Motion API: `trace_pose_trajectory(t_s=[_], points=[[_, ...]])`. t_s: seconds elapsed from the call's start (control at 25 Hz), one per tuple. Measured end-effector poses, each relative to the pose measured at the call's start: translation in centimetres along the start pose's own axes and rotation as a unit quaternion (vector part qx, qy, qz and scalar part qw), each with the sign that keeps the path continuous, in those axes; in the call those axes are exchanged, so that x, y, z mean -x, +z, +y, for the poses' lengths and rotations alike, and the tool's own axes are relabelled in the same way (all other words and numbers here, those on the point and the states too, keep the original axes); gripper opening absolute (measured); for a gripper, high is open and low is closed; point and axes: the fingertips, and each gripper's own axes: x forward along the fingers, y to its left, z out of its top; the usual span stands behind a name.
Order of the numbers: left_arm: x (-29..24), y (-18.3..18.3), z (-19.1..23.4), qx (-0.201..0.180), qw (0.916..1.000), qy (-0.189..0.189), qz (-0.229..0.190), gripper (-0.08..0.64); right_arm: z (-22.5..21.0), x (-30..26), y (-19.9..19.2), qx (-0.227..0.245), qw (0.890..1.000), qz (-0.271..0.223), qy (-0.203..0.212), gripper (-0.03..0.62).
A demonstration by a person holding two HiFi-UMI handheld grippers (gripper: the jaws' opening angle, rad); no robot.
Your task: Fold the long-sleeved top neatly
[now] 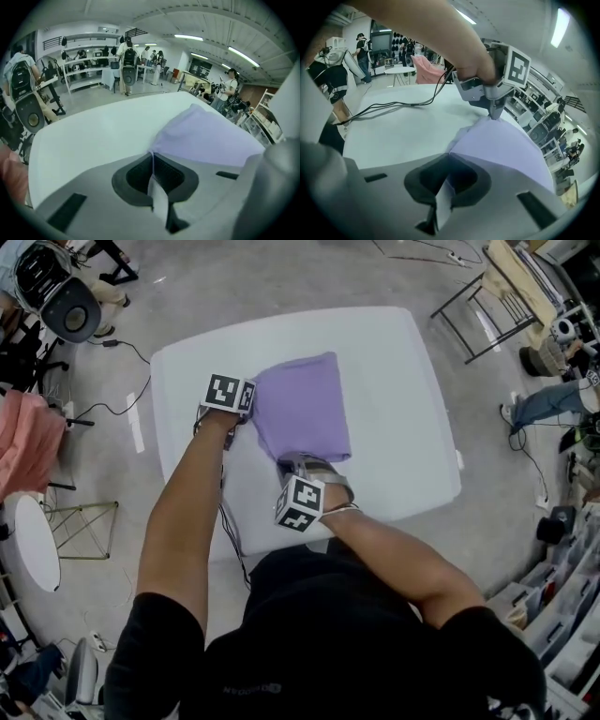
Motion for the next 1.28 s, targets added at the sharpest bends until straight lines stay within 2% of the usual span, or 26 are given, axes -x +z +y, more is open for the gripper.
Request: trace_pose_trajectory(t_s=[0.2,0.36,0.44,0.56,0.68,0.84,0.96,1.08,1.16,1.28], points=[[-1.0,-0.1,0.2,0.028,0.9995,0.011,0.01,0.012,0.1,-0.3,0.0,0.006,1.0,-0.007,-0.007,0.015],[-0.7,-0.1,-0.1,0.041,0.9991,-0.002,0.007,0.016,-0.4,1.0,0.1,-0.048,0.998,-0.034,0.008,0.057],[0.1,-0.1,-0.4,0.054,0.9983,-0.019,-0.008,0.042,-0.6,2.5,0.4,-0.079,0.995,-0.052,0.022,0.094],[2.8,0.3,-0.9,0.078,0.9946,-0.044,-0.052,0.085,-1.1,5.6,0.6,-0.112,0.989,-0.087,0.028,0.1],[6.3,-0.2,-2.1,0.085,0.9905,-0.056,-0.092,0.091,-2.5,9.1,-0.7,-0.137,0.984,-0.117,0.004,0.091],[9.7,-3.8,-6.0,0.064,0.9904,-0.079,-0.094,0.091,-5.6,12.2,-6.4,-0.171,0.978,-0.093,-0.074,0.087],[10.3,-8.0,-10.0,0.066,0.989,-0.108,-0.077,0.091,-7.3,12.6,-10.8,-0.192,0.973,-0.055,-0.111,0.095],[8.8,-12.5,-14.1,0.08,0.9875,-0.129,-0.043,0.128,-7.3,11.8,-12.9,-0.202,0.973,-0.04,-0.103,0.111],[7.6,-14.3,-16.0,0.083,0.9884,-0.124,-0.029,0.152,-7.0,11.2,-13.1,-0.216,0.971,-0.048,-0.086,0.118],[6.4,-13.9,-16.5,0.107,0.9877,-0.101,-0.053,0.155,-7.4,10.8,-12.7,-0.235,0.967,-0.065,-0.078,0.124]])
